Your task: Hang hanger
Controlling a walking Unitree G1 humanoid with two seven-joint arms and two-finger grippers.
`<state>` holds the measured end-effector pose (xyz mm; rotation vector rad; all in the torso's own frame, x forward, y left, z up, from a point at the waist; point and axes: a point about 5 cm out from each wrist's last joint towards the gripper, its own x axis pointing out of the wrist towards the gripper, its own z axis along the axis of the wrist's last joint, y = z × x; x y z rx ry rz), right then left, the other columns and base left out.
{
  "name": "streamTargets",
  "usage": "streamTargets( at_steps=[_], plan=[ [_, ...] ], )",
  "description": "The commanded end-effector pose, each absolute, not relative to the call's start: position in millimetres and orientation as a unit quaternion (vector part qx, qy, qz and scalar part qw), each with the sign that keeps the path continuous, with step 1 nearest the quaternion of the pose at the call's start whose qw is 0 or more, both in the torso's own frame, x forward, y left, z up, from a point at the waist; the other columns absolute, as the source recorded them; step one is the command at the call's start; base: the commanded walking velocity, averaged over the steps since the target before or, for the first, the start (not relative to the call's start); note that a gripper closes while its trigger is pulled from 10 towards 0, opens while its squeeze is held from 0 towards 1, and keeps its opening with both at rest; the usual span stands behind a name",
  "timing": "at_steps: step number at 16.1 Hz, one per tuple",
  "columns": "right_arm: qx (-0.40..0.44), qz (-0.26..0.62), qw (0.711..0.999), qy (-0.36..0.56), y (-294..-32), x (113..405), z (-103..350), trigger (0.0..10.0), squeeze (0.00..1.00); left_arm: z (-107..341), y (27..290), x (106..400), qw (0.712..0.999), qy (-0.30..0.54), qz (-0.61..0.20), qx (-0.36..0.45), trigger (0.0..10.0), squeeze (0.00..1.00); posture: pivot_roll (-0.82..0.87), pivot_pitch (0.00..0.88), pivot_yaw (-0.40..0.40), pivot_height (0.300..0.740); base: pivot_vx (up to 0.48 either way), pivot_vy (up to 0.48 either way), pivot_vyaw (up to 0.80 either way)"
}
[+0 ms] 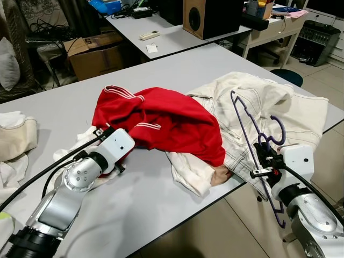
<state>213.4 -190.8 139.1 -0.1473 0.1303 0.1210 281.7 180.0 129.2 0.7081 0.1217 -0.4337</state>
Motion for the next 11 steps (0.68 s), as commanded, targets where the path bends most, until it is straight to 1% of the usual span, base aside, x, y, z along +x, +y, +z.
streamTargets(
  at_steps=[1, 4, 8, 9, 10, 11],
  plan=[
    [-0.074, 0.069, 0.993, 0.061, -189, 216, 140, 10.0, 0.00, 136, 185, 287, 0.920, 0.048, -0.193, 0.339, 0.0, 0.00, -0.09, 0.000, 0.045, 0.740, 0.000, 0.000, 0.00],
    [-0.074, 0.070, 0.993, 0.059, -189, 217, 140, 10.0, 0.00, 140, 176, 288, 0.938, 0.041, -0.203, 0.277, 0.0, 0.00, -0.09, 0.000, 0.047, 0.740, 0.000, 0.000, 0.00],
    [-0.075, 0.071, 0.993, 0.058, -188, 218, 140, 10.0, 0.00, 137, 174, 288, 0.951, 0.043, -0.199, 0.232, 0.0, 0.00, -0.09, 0.000, 0.048, 0.740, 0.000, 0.000, 0.00],
    [-0.076, 0.072, 0.993, 0.054, -188, 219, 141, 10.0, 0.00, 148, 173, 290, 0.974, 0.007, -0.172, 0.148, 0.0, 0.00, -0.09, 0.000, 0.044, 0.740, 0.000, 0.000, 0.00],
    [-0.075, 0.071, 0.993, 0.050, -189, 220, 141, 10.0, 0.00, 159, 172, 292, 0.983, -0.027, -0.159, 0.091, 0.0, 0.00, -0.09, 0.000, 0.041, 0.740, 0.000, 0.000, 0.00],
    [-0.076, 0.070, 0.993, 0.050, -189, 220, 142, 10.0, 0.00, 182, 168, 293, 0.984, -0.090, -0.152, 0.018, 0.0, 0.00, -0.09, 0.000, 0.037, 0.740, 0.000, 0.000, 0.00]
  ],
)
